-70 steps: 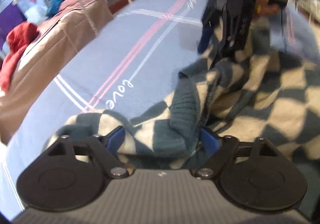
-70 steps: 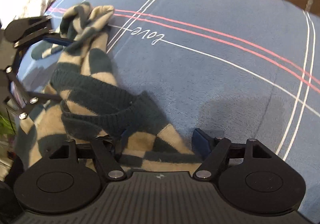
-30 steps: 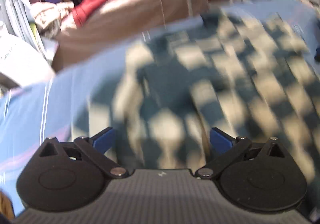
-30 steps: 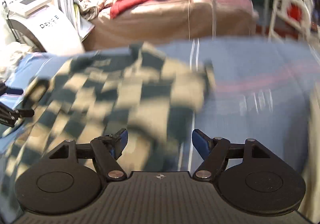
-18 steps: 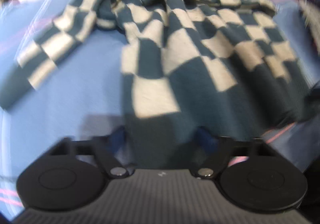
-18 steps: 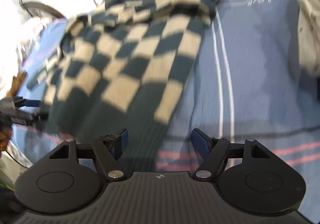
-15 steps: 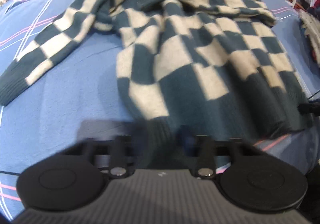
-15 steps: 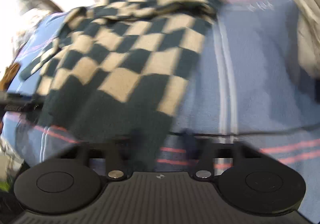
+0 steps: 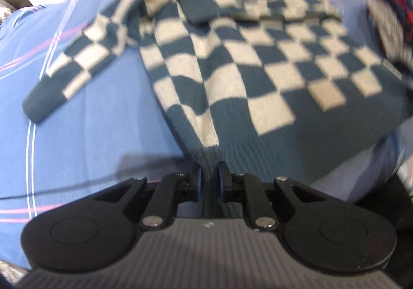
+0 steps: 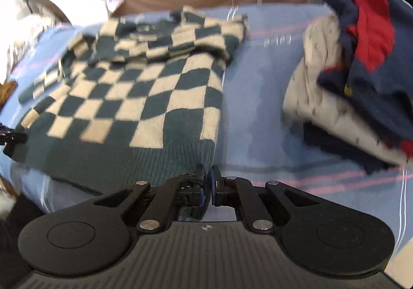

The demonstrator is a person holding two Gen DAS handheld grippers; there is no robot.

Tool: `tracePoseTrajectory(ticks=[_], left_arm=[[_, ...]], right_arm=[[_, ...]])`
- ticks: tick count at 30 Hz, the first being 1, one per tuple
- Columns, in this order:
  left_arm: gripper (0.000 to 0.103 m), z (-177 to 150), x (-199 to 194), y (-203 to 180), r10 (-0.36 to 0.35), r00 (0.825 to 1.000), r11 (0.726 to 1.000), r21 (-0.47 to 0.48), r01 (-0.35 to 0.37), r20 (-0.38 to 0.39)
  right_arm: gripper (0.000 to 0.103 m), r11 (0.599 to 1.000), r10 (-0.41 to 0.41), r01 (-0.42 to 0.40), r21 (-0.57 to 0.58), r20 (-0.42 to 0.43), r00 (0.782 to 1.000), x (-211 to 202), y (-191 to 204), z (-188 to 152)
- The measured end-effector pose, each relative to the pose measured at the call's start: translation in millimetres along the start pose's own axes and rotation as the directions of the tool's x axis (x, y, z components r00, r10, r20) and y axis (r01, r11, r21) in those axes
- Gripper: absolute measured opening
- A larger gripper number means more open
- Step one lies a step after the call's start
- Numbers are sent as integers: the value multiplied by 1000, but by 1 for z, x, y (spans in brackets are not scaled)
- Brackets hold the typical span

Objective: Fold small clothes
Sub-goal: 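Release the sweater with the right gripper while the left gripper grasps the hem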

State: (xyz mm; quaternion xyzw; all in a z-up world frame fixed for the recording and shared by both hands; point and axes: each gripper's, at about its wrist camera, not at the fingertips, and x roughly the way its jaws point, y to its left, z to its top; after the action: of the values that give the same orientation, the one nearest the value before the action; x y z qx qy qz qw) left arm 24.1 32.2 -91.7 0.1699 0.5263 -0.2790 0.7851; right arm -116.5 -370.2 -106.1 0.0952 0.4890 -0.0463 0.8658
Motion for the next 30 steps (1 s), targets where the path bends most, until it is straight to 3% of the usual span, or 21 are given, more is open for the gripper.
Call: tracePoseTrajectory(ticks=[2,4,5,6,7,8,9,10,12,14,17,20,23,25,26,28,29,30], left_arm=[[12,-8,15,-1,22,998,1000,-5,-23,-51],[20,-13,25,-2,61,995,998,12,-61,-72],[30,-14,25,-1,75,995,997,10,-75,-66],[50,-13,22,1,88,994,996,6,-88,-64],[60,-10,16,3,101,994,995,6,-101,-51],[78,-6,7,4,113,993,994,0,-113,-18],[89,-1,-3,6,122,992,993,-14,-121,18],[92,6,-12,8,120,991,992,-31,-119,55],[103,25,-27,13,78,987,996,-61,-70,137],[103,53,-30,18,25,978,995,-100,-5,205],[103,99,-6,22,-22,965,989,-136,60,262],[103,142,33,25,31,964,977,-211,27,264],[94,175,73,27,42,966,967,-255,25,255],[91,190,96,28,10,969,962,-267,58,248],[82,196,108,30,9,971,953,-295,64,240],[80,204,126,35,-14,974,937,-338,92,227],[66,206,137,39,-36,976,924,-365,114,215],[41,207,146,42,-61,978,906,-399,137,197]], right_arm=[[8,1000,-6,6,16,-39,999,18,-2,-9],[15,1000,-15,16,14,-66,998,34,-3,-11],[24,1000,-20,21,18,-74,997,37,-3,-10],[28,999,-35,36,15,-77,996,38,-3,-8],[40,998,-55,56,9,-59,997,34,-4,-4],[63,997,-82,82,6,-23,996,28,-5,0],[77,994,-111,111,5,21,994,20,-7,4],[99,989,-147,147,7,75,986,11,-9,9],[103,981,-192,191,21,161,968,1,-12,19],[103,985,-171,167,35,231,958,-2,-15,31],[103,995,-97,88,52,231,968,16,-10,47],[103,998,-21,9,60,205,978,35,4,54],[103,995,6,-26,100,199,980,40,12,51],[103,990,25,-50,132,182,983,43,13,47],[103,987,29,-55,152,171,985,44,13,45],[103,978,33,-62,200,146,989,46,12,41],[103,974,38,-66,217,132,990,49,10,40],[103,969,37,-65,236,121,992,50,7,37]])
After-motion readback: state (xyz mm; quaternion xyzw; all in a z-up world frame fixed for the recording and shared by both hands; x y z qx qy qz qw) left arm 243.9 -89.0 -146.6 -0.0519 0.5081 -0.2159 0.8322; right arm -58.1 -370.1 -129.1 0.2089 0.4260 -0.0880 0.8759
